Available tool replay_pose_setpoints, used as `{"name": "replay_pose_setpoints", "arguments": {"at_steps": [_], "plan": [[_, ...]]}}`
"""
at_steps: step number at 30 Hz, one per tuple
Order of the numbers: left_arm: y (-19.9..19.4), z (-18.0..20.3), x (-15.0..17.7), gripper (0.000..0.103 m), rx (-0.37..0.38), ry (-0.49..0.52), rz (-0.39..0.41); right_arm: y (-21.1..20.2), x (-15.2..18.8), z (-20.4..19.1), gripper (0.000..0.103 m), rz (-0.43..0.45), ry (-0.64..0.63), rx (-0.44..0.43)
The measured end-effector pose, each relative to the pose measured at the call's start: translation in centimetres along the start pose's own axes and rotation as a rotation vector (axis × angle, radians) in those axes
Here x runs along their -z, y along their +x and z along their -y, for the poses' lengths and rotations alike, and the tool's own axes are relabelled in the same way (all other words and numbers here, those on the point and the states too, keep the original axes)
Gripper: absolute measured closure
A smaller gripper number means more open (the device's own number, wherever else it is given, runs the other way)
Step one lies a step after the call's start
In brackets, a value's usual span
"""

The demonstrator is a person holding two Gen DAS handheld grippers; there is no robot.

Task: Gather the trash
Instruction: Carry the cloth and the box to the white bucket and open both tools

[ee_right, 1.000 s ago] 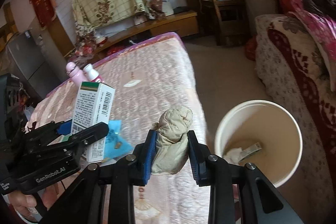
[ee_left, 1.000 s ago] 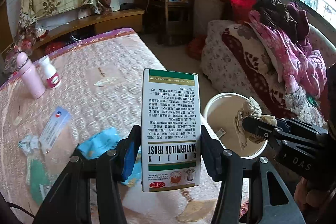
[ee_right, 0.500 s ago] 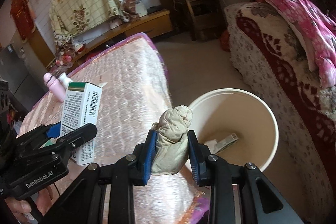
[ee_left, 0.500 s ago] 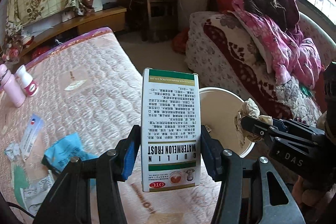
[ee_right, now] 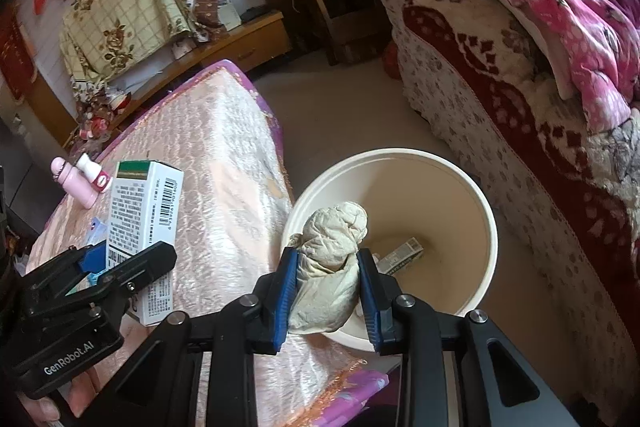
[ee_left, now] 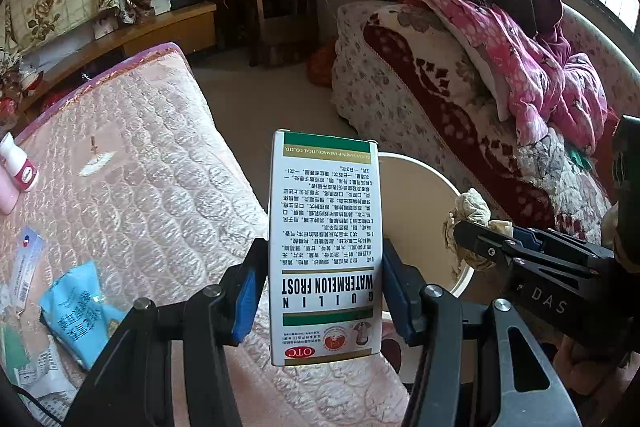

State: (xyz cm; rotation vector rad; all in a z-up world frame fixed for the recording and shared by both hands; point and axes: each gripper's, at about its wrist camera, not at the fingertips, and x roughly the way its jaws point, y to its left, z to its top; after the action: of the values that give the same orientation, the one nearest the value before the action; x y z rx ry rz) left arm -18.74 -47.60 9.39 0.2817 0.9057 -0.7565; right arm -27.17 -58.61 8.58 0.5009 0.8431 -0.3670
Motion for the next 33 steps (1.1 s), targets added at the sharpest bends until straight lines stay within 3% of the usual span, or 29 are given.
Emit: {"name": "replay_pose_setpoints", "arguments": {"at_steps": [18,20,21,22,33], "plan": [[4.5,1.4,-0.8,0.046,0.080,-0.002,-0.033,3.4,-0.3,4.2,0.068,-0.001,0.104,0.047],[4.8,1.4,-0.8,0.046,0.089,-0.007,-0.041,3.7,-0.4,4.5,0.053,-0.005,0.123,0.058],[4.8,1.4,-0.8,0.044,0.093,-0.008,-0.042,3.8,-0.5,4.7,0.029,-0.005,0.130,0.060],[4.9,1.4,-0.7,0.042,0.095,-0.009,-0.041,3.8,-0.5,4.8,0.025,0.002,0.139,0.055],[3.6,0.2,-0.2,0.039,0.036,-0.016,-0.012,3.9,-0.1,4.4,0.025,0.009,0.126,0.068]]}}
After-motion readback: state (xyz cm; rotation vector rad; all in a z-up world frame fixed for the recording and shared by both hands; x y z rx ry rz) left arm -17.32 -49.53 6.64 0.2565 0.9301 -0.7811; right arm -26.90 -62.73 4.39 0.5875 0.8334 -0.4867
